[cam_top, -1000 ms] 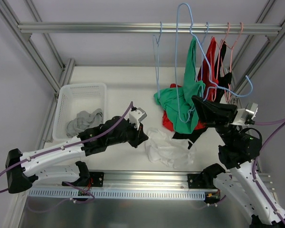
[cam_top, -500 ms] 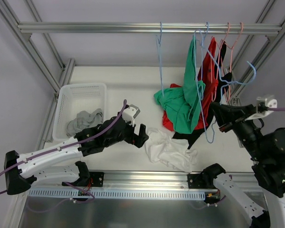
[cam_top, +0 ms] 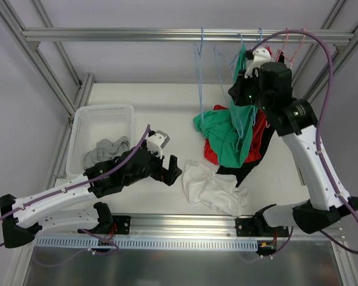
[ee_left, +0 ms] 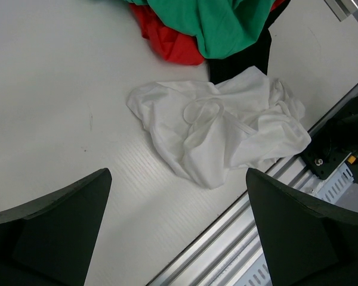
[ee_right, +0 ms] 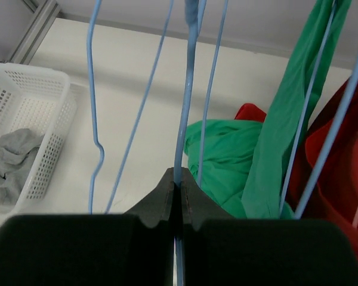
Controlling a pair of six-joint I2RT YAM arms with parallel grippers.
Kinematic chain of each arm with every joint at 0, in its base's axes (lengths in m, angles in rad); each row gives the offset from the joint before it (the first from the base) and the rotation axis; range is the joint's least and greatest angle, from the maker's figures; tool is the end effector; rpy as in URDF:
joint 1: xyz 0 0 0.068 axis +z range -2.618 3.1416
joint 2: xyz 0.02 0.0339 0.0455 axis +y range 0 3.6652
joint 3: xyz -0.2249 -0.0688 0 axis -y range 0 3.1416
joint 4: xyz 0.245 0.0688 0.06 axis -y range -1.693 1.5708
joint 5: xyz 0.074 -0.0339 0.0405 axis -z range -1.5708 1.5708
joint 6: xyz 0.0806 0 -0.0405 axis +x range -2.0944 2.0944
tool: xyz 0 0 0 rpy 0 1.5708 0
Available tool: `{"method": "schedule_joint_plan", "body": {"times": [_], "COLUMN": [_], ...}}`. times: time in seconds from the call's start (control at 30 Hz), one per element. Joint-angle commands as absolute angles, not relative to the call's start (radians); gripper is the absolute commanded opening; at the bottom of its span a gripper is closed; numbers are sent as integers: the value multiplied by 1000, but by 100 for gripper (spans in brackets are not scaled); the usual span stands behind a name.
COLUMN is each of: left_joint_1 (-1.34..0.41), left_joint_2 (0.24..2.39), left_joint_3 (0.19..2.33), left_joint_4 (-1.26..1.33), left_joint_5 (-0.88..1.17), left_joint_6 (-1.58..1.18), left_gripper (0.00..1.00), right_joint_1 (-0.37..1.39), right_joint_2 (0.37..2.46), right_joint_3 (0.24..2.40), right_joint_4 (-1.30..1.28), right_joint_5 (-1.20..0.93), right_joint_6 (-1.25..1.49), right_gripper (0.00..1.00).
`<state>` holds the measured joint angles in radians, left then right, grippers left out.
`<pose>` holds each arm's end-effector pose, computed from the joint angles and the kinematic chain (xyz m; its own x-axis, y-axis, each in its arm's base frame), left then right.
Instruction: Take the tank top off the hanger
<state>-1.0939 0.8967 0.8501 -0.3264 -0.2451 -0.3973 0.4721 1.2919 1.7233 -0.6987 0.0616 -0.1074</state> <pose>0.1408 -0.2299 0.2823 -0.4476 0.0486 -0.8929 0.6344 0.7210 -0.2788 0.2735 0.1341 0.4459 -0.1909 -0.2176 -0.9572 -0.4239 0.8978 -0.1196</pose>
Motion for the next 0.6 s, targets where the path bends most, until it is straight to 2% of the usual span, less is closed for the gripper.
{"method": "schedule_joint_plan", "body": {"times": [0.0,0.13,0.23,0.5,0.53,0.57], "left_joint_1": [-1101,-1101,-1103,-1120,-1127,-1147], "left_joint_2": [905,899,897,1047,1072,1100], "left_joint_3": [841,808,795,868,880,908], "left_joint_4": [-328,-328,-328,-293,-287,-279], "left_joint_5": [-213,-232,-236,-203,-201,-202], "left_joint_6": [-387,-397,-409,-442,-442,-443], "left_gripper": [99,99,99,99,99,99], "right_joint_1": [482,505,517,538,537,537], "right_joint_2": [1412,1574,1652,1681,1665,1622], "right_joint_3": [1899,2098,2152,2066,2048,2004], "right_joint_4": [-675,-710,-712,-718,-718,-716], "right_joint_5": [80,78,77,45,46,45], "right_joint_6": [-146,-153,-149,-101,-98,-95], "right_gripper": [0,0,0,1,5,31]}}
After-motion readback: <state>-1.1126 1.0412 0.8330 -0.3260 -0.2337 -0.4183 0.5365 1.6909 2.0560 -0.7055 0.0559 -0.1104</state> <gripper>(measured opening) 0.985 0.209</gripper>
